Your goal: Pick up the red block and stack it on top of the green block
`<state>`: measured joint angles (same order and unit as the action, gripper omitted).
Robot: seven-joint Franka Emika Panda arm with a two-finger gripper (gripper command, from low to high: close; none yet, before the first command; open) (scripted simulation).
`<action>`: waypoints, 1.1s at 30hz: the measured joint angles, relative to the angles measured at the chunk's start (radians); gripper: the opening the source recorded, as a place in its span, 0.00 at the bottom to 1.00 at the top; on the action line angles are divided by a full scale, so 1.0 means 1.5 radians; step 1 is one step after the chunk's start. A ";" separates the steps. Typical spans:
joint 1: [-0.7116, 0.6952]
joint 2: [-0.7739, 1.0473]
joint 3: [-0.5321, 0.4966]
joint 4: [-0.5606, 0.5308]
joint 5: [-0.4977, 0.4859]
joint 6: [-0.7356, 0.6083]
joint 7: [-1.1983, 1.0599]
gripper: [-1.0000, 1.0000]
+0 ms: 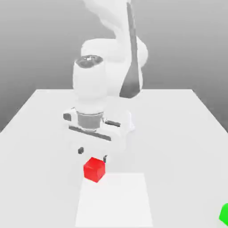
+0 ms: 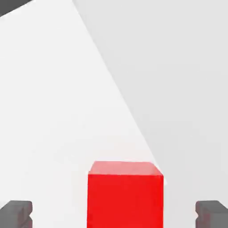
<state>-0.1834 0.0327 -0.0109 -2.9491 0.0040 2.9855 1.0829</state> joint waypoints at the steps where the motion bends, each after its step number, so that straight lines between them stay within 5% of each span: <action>1: -0.001 0.026 0.001 0.003 0.002 0.022 -0.001 0.50; 3: -0.004 0.075 0.004 0.009 0.003 0.064 -0.001 0.50; 4: -0.005 0.088 0.005 0.010 0.003 0.075 -0.002 0.00; 11: -0.006 0.085 0.006 0.010 0.001 0.073 0.001 0.00; 19: -0.010 -0.093 0.008 -0.015 -0.003 -0.080 0.003 0.00; 33: 0.173 0.063 0.127 0.294 -0.055 -0.238 -0.219 0.00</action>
<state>0.0766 0.1278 0.1794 -2.5076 -0.0782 2.6290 0.7550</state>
